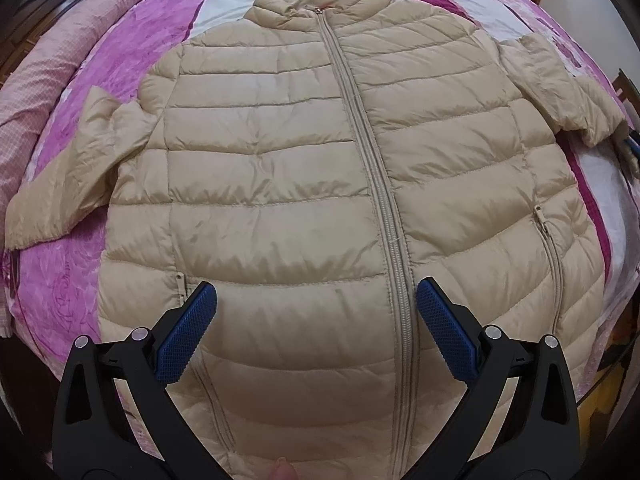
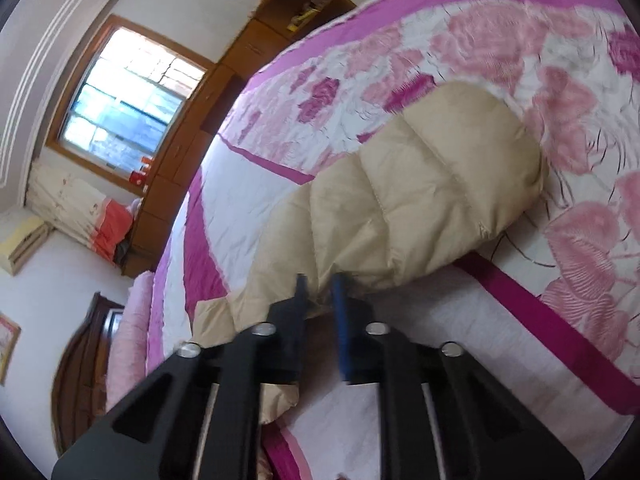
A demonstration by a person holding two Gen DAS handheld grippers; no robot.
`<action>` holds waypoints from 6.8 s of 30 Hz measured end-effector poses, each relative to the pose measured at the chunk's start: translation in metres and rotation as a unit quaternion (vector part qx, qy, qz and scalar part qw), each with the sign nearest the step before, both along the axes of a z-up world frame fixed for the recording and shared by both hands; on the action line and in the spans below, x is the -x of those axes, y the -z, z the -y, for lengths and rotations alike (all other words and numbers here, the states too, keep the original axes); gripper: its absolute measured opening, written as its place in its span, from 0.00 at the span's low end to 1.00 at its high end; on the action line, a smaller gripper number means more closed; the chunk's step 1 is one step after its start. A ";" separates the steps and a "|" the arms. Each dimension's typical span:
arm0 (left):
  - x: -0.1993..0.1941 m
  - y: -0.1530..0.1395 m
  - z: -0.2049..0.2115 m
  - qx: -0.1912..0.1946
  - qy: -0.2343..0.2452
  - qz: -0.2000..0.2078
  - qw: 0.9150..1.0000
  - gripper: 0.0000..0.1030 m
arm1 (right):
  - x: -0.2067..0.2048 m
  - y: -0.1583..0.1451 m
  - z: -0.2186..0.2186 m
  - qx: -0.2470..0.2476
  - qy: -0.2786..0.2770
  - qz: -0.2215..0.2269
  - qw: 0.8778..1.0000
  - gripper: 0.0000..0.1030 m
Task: Fold large clothes
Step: 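Grasp the jacket sleeve nearest the right gripper and lift it, then carry the held sleeve across the jacket body with the right gripper, then release the sleeve onto the jacket and smooth the fold with the left gripper, then grasp the other sleeve with the left gripper and lift it, then lay the held sleeve across the jacket body with the left gripper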
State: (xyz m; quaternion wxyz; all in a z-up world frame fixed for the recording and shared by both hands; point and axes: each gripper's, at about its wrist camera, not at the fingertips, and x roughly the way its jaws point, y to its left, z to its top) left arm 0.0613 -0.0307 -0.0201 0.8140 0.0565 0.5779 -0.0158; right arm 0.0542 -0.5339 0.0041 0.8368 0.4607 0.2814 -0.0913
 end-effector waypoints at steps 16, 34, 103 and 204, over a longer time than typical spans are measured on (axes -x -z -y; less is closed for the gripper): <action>0.002 -0.008 -0.019 0.005 -0.010 0.014 1.000 0.96 | 0.014 -0.071 -0.061 0.037 -0.108 0.093 0.989 0.02; 0.004 -0.020 -0.056 0.016 -0.038 0.036 0.999 0.96 | -0.014 -0.137 -0.242 0.098 -0.321 0.138 0.932 0.01; -0.089 0.006 0.160 -0.076 0.184 0.086 0.976 0.96 | -0.010 -0.008 -0.189 0.158 -0.202 -0.177 0.950 0.83; -0.098 0.009 -0.145 0.059 -0.100 0.102 0.988 0.55 | -0.102 0.027 -0.247 0.299 -0.221 -0.186 0.910 0.77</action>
